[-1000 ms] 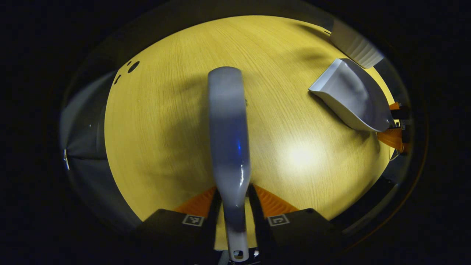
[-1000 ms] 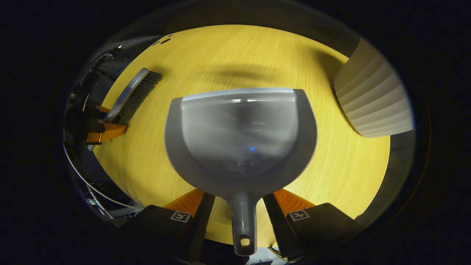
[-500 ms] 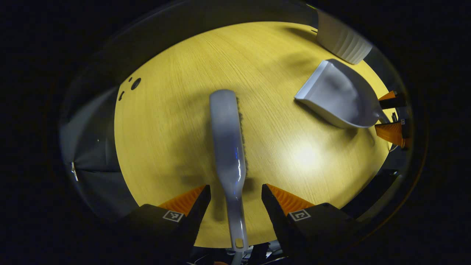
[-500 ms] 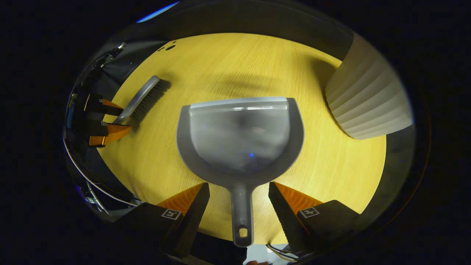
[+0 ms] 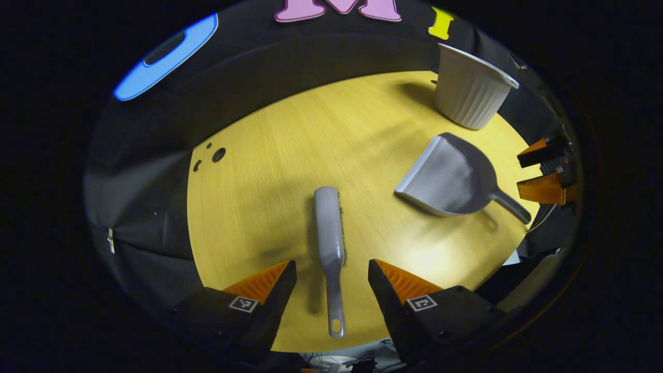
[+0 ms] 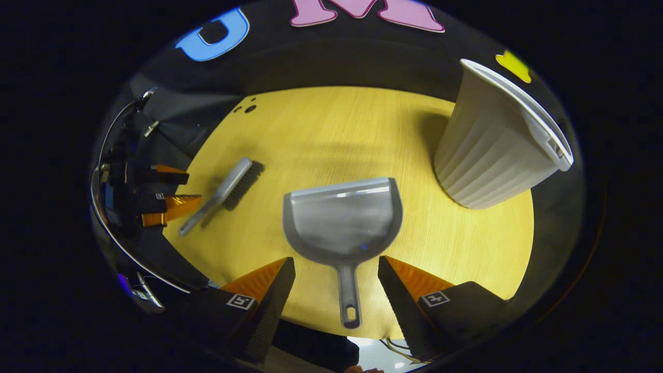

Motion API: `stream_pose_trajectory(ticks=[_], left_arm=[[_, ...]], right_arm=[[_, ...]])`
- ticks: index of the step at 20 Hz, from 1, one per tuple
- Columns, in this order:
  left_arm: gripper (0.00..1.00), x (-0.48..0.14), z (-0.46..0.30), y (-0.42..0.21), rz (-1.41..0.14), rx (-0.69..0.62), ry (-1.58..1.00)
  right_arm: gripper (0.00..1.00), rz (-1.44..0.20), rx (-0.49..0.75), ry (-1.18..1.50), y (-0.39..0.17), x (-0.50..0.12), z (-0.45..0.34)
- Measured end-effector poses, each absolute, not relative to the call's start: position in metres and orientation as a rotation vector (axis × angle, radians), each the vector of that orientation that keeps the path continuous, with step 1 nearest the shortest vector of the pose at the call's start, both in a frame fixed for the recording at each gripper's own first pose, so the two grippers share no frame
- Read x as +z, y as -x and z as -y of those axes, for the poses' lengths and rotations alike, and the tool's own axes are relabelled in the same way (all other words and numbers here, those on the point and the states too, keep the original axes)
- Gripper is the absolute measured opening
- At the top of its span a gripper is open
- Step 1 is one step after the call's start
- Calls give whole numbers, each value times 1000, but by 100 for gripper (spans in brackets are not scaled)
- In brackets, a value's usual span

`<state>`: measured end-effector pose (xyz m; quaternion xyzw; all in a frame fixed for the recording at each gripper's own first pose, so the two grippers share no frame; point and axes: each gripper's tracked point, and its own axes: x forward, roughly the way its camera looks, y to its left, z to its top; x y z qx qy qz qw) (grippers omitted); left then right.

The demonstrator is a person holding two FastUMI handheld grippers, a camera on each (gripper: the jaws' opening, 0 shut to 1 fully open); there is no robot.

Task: Pick up the small broom and dustpan from the desktop, sweep the trash into the dustpan with the broom, and then empty the trash into the garbage bin.

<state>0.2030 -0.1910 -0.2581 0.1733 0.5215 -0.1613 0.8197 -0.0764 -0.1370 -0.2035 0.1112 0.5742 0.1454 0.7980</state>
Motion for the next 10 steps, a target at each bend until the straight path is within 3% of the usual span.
stream_pose_trajectory(ticks=[10], left_arm=[[89, -148, 242, -219, -620, -368, -189]], right_arm=[[99, -831, 219, -91, 38, -112, 152]])
